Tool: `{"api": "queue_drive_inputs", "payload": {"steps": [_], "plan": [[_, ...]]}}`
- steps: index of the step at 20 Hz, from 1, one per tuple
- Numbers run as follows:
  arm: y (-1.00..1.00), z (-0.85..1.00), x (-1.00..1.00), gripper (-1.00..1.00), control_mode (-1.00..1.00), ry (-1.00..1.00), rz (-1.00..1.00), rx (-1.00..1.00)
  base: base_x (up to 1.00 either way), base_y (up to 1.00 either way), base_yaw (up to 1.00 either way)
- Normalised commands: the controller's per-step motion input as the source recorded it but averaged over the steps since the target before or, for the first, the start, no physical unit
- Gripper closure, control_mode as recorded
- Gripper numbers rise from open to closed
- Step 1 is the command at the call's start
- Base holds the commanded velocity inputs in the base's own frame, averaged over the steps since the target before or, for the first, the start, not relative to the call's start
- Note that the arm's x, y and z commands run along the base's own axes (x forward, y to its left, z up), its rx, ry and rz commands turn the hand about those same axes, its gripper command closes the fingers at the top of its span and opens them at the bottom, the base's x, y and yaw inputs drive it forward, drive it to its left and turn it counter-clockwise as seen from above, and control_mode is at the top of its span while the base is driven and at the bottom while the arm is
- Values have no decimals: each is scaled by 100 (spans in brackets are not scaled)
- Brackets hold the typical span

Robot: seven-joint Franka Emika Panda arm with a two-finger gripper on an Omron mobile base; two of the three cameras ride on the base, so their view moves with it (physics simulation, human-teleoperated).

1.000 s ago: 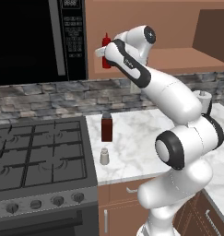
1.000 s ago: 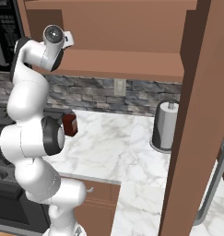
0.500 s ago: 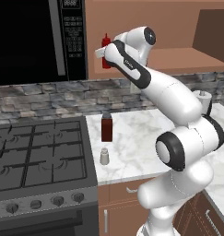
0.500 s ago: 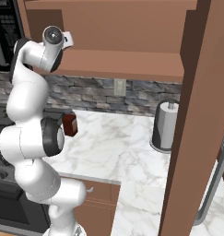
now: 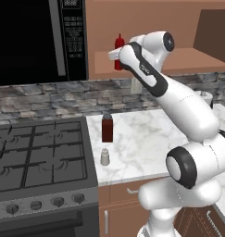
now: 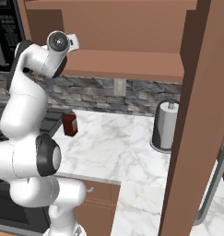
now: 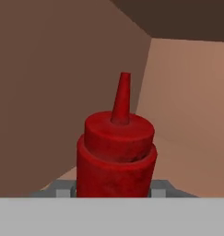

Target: Collect the paprika, ketchup, and shaker from the cabinet and place them next to the stove.

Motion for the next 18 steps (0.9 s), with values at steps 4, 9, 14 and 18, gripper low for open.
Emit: {"api": "queue_drive_inputs", "payload": {"steps": [4,9,14,18], "plan": [[-77,5,-61,100,-100,0,0,4,0,0,0],[-48,-10,-79,100,-100,0,1,2,0,0,0],[-23,-45,-86,100,-100,0,5,0,0,0,0],[-22,-60,-89,100,-100,0,9,0,0,0,0]]}}
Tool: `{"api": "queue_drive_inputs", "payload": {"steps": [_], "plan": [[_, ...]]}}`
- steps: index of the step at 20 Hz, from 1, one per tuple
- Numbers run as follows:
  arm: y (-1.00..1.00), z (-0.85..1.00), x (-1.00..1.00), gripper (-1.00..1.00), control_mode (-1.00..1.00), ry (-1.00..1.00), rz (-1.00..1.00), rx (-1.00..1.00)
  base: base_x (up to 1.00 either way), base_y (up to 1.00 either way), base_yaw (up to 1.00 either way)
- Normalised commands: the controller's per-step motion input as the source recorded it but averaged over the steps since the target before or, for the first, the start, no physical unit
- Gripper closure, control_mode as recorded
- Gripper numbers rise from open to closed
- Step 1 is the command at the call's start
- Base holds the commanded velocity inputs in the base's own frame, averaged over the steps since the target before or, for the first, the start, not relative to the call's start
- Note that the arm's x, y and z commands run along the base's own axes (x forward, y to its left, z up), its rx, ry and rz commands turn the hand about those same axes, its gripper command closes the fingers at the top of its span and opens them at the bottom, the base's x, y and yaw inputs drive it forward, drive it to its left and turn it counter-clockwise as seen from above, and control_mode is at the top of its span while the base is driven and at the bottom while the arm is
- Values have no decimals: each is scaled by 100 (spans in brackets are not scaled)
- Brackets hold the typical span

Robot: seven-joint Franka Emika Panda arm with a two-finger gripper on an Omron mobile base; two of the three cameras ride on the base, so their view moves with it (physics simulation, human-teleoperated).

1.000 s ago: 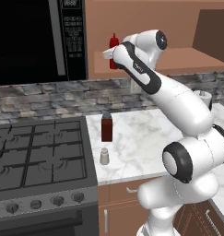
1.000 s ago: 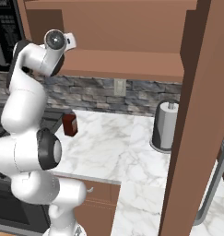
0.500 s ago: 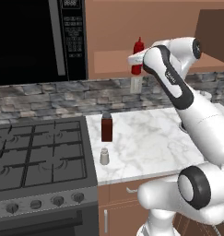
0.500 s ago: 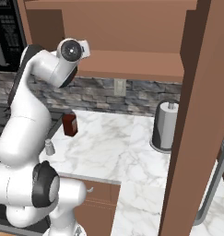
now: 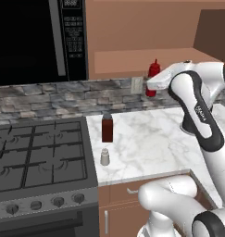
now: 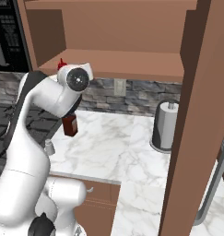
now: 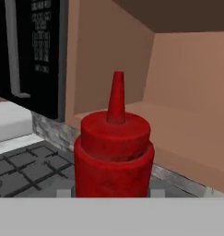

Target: Collect the paprika, ketchup, and shaker from the cabinet and place them next to the stove.

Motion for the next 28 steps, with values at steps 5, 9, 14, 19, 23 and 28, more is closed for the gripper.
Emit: {"api": "queue_drive_inputs", "payload": {"steps": [5,9,14,19,23,28], "plan": [[-4,-84,-66,100,-100,6,15,0,0,0,0],[0,-97,-38,100,-100,11,19,-4,0,0,0],[2,-88,-10,100,-100,12,22,-4,0,0,0],[12,-79,0,100,-100,10,24,-5,0,0,0],[14,-74,5,100,-100,2,21,0,0,0,0],[19,-57,21,100,-100,1,15,0,0,0,0]]}}
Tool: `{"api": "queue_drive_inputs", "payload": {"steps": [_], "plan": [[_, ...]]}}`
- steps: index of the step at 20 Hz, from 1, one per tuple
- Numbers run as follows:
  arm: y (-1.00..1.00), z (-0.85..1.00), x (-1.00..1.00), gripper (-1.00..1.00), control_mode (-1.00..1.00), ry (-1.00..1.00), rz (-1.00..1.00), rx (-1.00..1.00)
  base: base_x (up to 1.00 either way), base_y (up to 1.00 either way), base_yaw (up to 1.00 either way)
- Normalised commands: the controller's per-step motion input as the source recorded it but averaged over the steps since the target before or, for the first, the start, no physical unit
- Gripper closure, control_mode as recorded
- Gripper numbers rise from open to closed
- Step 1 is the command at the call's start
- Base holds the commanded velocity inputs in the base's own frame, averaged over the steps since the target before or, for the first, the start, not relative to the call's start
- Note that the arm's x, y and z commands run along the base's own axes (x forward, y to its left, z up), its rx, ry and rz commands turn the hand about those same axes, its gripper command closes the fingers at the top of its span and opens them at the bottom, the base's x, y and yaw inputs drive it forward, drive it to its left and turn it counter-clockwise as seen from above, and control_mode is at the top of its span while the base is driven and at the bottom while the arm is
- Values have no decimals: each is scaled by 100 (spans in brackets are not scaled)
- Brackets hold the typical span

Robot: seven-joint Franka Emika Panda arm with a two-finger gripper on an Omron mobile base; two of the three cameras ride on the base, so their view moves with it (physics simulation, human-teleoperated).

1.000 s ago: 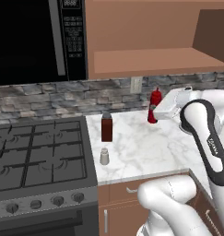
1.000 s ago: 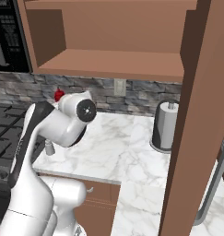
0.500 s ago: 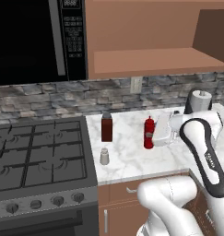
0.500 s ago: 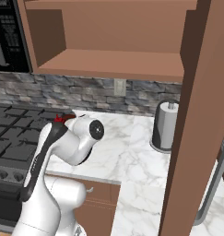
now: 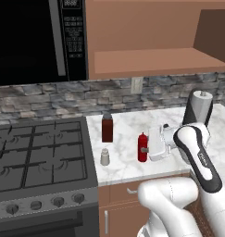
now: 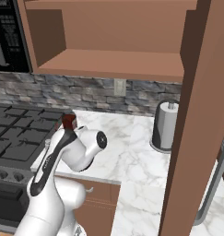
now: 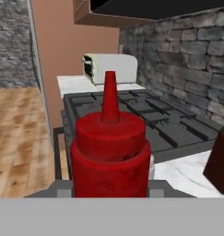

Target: Collect the paprika, ketchup, and shaker from the cabinet and place them next to the stove.

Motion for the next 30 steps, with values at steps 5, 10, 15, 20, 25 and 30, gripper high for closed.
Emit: {"api": "queue_drive_inputs", "payload": {"steps": [5,10,15,20,25,30], "plan": [[15,-40,26,100,-100,0,9,3,0,0,0],[9,-32,29,100,-100,0,5,5,0,0,0],[7,-34,21,100,-100,-1,4,8,0,0,0],[10,-26,26,100,-100,0,2,8,0,0,0],[2,-3,24,100,-100,-3,0,3,0,0,0],[9,-5,18,100,-100,-3,0,-2,0,0,0]]}}
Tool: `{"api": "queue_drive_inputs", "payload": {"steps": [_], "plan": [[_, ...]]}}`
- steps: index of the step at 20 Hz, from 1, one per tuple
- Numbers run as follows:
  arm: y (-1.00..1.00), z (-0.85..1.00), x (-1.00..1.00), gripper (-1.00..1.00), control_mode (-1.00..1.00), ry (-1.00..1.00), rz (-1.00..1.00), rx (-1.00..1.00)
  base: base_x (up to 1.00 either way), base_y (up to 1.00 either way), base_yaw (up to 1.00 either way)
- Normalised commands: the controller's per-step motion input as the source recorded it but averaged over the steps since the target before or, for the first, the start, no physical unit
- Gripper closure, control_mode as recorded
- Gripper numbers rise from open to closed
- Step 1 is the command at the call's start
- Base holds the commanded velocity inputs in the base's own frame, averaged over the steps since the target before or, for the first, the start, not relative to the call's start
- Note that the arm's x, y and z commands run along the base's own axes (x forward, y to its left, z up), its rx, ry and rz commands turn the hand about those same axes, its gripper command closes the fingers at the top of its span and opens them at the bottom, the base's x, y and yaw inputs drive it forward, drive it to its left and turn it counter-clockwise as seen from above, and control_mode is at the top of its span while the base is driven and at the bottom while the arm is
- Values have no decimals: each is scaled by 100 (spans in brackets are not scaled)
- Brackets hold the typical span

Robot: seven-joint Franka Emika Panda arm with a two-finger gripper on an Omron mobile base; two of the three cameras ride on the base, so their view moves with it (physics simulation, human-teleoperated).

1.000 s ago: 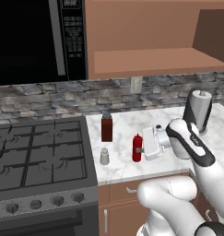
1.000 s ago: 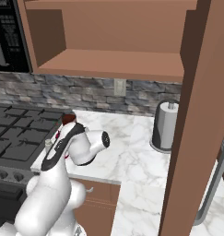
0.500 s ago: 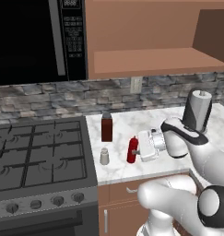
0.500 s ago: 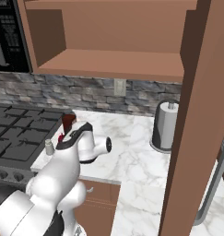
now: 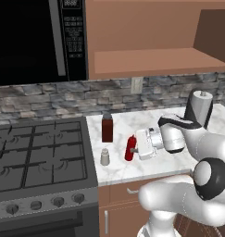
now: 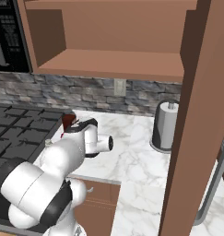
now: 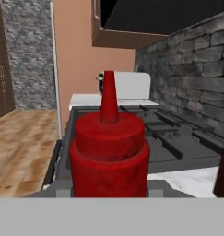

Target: Collect the paprika, ketchup, and shaker from the cabinet and place them next to the stove.

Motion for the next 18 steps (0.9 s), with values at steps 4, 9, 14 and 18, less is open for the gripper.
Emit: {"api": "queue_drive_inputs", "payload": {"steps": [4,9,14,18], "plan": [[21,-12,9,100,-100,-1,1,-5,0,0,0],[27,-16,2,100,-100,-1,1,-5,0,0,0],[19,-20,0,100,-100,-6,0,-1,0,0,0],[5,-23,3,100,-100,-13,0,0,0,0,0]]}}
